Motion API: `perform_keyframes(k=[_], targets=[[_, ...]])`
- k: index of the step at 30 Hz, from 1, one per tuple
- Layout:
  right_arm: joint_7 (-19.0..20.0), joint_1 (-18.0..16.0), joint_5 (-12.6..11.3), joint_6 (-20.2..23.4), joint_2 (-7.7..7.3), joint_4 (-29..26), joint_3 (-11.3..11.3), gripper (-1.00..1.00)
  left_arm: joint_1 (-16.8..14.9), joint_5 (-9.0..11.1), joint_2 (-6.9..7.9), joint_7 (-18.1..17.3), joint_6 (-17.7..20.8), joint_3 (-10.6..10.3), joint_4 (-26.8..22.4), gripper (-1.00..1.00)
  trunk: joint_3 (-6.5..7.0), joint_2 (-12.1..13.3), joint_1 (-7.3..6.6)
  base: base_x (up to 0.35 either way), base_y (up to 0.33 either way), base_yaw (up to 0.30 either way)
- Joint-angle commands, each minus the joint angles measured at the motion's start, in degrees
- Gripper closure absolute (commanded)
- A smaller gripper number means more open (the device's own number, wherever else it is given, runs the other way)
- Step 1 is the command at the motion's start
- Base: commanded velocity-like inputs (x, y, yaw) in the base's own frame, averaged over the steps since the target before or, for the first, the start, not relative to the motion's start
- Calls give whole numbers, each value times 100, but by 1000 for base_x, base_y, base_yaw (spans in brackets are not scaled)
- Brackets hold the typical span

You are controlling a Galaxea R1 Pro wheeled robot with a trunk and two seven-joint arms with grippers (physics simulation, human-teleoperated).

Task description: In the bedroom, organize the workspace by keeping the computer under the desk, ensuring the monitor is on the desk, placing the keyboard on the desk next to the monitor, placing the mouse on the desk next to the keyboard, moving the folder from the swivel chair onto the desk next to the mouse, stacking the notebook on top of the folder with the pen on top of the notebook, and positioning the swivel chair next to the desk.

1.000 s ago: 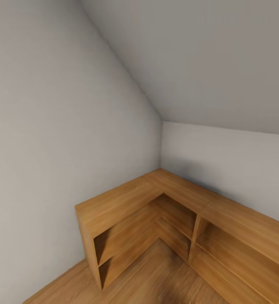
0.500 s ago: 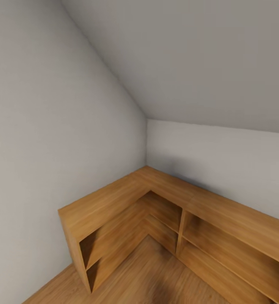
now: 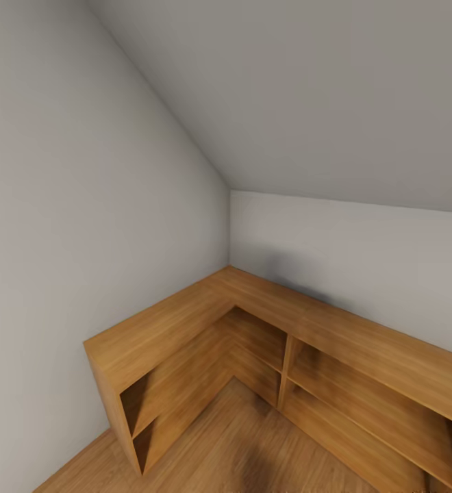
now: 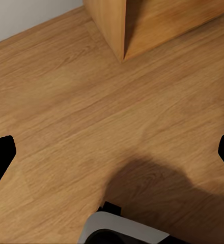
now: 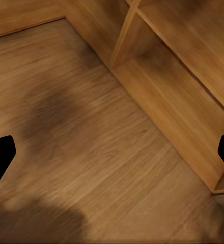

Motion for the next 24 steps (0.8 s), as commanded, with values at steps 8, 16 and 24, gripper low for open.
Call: perform_keyframes(k=[8,16,24], targets=[[-21,-2,-57,-3,2,-2,40,-100,-1,18,6,50,-10,-51,-13,-100,-52,-4,2,0,0,-4],[-16,-2,-58,-3,0,-2,39,-100,-1,18,6,50,-10,-50,-11,-100,-124,-4,2,0,0,0],[-15,-2,-52,-3,-6,-2,39,-100,-1,18,6,50,-10,-48,-10,-100,-190,-4,2,1,0,-98]])
